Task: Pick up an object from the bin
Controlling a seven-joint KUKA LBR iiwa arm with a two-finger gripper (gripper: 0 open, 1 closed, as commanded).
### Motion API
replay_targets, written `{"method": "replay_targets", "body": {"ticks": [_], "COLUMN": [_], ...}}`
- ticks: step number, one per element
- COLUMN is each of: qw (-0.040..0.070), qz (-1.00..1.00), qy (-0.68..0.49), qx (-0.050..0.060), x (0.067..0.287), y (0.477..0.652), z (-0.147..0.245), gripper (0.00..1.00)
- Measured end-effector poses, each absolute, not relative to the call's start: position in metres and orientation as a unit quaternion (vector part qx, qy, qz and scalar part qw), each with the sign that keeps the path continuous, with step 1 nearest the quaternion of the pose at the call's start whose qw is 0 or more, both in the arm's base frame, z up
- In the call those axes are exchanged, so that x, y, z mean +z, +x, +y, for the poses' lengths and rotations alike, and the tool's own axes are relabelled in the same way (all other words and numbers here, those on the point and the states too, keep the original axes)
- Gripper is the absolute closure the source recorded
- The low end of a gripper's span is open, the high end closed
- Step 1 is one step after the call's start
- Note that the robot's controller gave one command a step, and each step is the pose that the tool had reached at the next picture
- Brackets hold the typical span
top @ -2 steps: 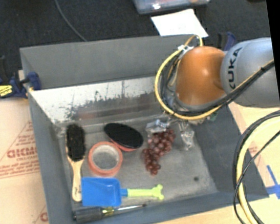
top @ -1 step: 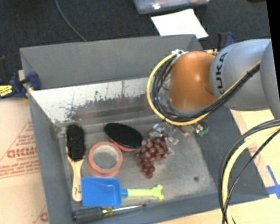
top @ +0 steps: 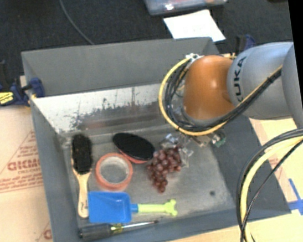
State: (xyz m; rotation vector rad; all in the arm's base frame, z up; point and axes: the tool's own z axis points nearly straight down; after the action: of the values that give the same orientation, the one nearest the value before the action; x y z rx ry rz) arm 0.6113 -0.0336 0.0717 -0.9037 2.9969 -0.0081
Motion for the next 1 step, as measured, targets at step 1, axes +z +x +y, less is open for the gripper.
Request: {"method": "replay_targets", "body": {"ticks": [1], "qw": [0.002], "qz": [0.958], "qy": [-0.288], "qx": [-0.001], "x": [0.0965], "y": [0.6085], "z": [-0.0339], "gripper": [1.0]}}
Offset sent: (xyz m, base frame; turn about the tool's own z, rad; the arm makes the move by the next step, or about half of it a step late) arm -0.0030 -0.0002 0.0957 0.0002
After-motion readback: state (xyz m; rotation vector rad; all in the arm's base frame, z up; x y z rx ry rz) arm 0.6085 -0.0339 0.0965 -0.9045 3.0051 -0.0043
